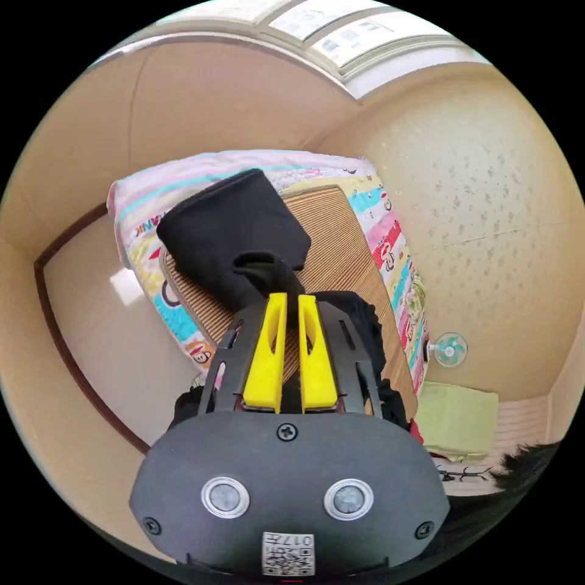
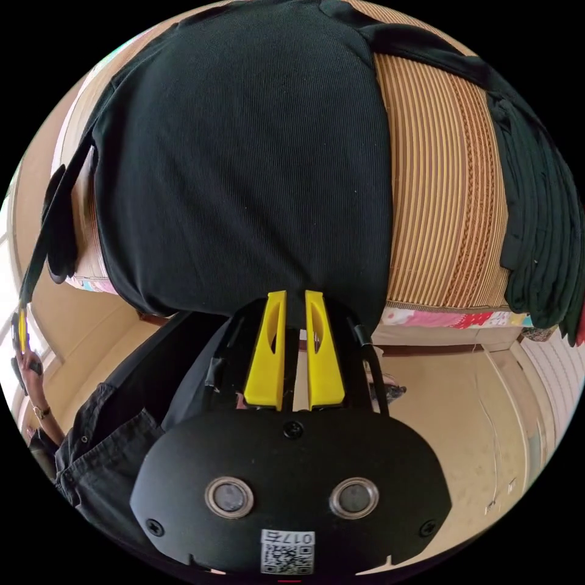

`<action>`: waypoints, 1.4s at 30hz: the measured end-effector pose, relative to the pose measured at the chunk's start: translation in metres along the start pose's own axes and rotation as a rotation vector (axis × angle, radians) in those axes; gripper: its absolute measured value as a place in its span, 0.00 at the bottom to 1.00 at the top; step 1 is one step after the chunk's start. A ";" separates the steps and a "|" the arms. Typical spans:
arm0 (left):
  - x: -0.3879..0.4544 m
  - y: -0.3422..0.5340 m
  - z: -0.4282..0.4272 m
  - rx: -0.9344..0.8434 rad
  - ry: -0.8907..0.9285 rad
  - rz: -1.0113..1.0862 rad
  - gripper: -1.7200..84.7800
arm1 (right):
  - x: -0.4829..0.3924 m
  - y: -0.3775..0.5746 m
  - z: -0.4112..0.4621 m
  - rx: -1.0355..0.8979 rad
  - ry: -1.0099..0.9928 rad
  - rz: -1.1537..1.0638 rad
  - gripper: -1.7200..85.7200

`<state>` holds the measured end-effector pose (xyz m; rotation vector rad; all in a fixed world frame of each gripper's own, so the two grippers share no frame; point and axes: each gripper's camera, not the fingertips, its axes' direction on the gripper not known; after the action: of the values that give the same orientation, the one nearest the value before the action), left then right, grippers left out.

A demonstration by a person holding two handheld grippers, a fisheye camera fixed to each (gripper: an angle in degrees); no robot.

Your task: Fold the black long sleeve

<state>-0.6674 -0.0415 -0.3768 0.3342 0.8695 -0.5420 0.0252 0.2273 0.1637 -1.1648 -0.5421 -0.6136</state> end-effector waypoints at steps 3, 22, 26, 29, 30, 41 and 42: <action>0.085 -0.021 -0.012 0.182 0.031 0.251 0.07 | -0.005 0.011 -0.008 -0.004 -0.035 -0.016 0.09; 0.358 0.391 0.336 -0.617 0.194 0.902 0.08 | 0.245 0.044 -0.289 0.687 -0.466 0.444 0.16; 0.293 0.416 0.331 -0.733 0.136 0.846 0.08 | 0.268 0.022 -0.290 0.701 -0.607 0.494 0.15; 0.269 0.405 0.324 -0.718 0.089 0.846 0.08 | 0.263 0.030 -0.299 0.725 -0.582 0.499 0.09; 0.268 0.399 0.323 -0.705 0.102 0.865 0.08 | 0.260 0.037 -0.305 0.738 -0.563 0.497 0.08; 0.339 0.347 0.439 -0.730 0.041 1.097 0.11 | 0.320 0.116 -0.337 0.825 -0.369 0.669 0.07; 0.342 0.335 0.448 -0.708 0.026 1.063 0.11 | 0.313 0.119 -0.334 0.791 -0.304 0.697 0.08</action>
<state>-0.0143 -0.0920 -0.3562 0.1108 0.7320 0.7485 0.3579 -0.1077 0.1942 -0.6088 -0.5176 0.3747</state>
